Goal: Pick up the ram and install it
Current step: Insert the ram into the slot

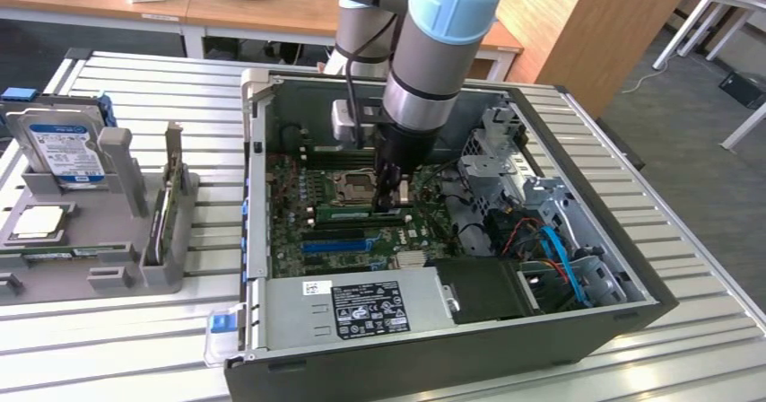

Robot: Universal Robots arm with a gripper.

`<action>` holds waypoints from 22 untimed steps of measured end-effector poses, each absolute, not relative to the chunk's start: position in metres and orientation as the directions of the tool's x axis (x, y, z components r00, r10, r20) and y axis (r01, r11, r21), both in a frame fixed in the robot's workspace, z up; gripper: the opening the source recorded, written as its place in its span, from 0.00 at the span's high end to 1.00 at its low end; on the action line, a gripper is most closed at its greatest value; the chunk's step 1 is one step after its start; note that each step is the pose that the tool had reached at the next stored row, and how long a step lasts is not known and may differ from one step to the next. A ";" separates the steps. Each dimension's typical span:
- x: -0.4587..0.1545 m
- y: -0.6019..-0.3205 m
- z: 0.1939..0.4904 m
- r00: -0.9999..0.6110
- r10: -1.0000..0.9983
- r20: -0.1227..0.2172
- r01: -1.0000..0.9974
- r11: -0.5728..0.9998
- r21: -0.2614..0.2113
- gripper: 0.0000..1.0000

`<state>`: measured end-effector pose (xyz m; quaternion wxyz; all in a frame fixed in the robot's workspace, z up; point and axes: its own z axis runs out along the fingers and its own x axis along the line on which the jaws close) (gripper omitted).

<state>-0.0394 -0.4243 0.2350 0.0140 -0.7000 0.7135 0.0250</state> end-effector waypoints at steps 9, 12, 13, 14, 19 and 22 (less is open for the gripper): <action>-0.038 -0.424 0.235 -0.020 -0.998 -0.055 -1.000 0.019 0.021 0.88; -0.038 -0.424 0.235 -0.020 -0.998 -0.055 -1.000 0.019 0.021 0.88; -0.038 -0.424 0.235 -0.020 -0.998 -0.055 -1.000 0.019 0.021 0.88; -0.038 -0.424 0.235 -0.020 -0.998 -0.055 -1.000 0.018 0.021 0.88; -0.038 -0.424 0.235 -0.010 -0.998 -0.055 -1.000 0.008 0.021 0.88; -0.038 -0.424 0.235 -0.002 -0.998 -0.055 -1.000 0.001 0.021 0.88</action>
